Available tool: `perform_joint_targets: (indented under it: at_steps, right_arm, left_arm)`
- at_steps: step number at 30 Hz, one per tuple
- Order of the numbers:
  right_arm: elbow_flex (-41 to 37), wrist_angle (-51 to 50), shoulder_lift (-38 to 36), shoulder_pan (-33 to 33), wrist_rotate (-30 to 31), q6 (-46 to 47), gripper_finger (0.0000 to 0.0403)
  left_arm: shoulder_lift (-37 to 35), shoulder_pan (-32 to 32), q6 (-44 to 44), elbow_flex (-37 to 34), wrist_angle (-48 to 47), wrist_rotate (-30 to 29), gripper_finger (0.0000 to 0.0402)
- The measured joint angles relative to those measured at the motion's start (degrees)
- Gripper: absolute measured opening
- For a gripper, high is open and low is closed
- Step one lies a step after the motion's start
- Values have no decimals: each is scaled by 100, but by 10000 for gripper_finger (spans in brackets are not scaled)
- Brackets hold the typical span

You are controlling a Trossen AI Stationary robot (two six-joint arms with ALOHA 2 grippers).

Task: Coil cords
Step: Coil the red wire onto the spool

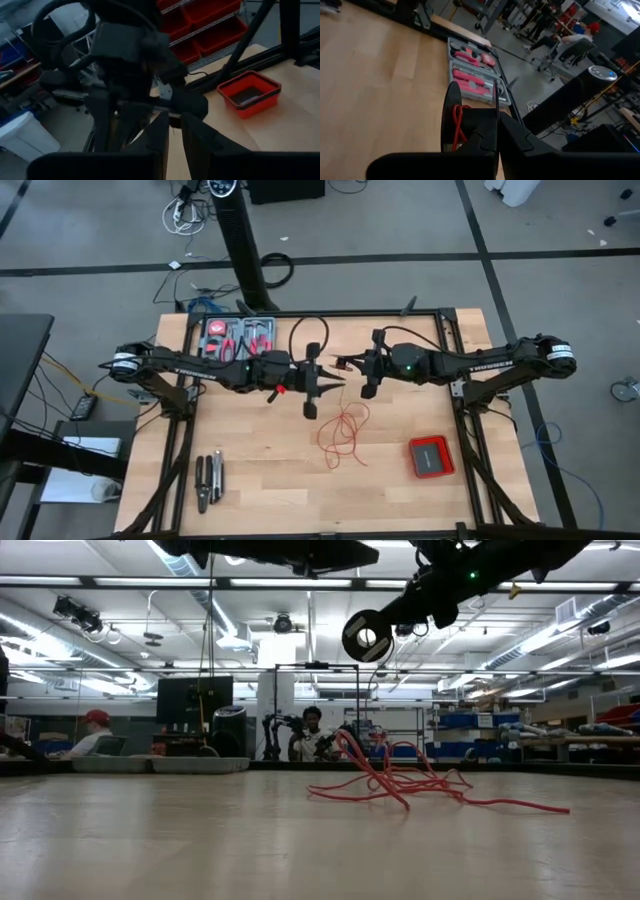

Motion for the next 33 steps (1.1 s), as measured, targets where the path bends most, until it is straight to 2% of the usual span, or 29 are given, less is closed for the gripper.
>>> perform_joint_targets:
  at_steps: [5,10,18,25,33]
  right_arm:
    - [0,-285,-2,-93,-227,-4,1]
    - [0,-485,-9,-227,-526,21,1]
    - [0,-566,-11,-459,-1466,210,1]
    - [0,-553,-11,-563,-1488,254,1]
    - [0,-286,-11,-563,-1628,259,1]
  left_arm:
    - [-11,225,-102,-269,61,-295,55]
    - [-11,469,-478,-627,372,-315,55]
    - [-11,803,-871,-1218,1032,-296,56]
    - [-11,1000,-1099,-1347,1171,120,81]
    - [-11,1010,-1110,-1347,1142,-27,112]
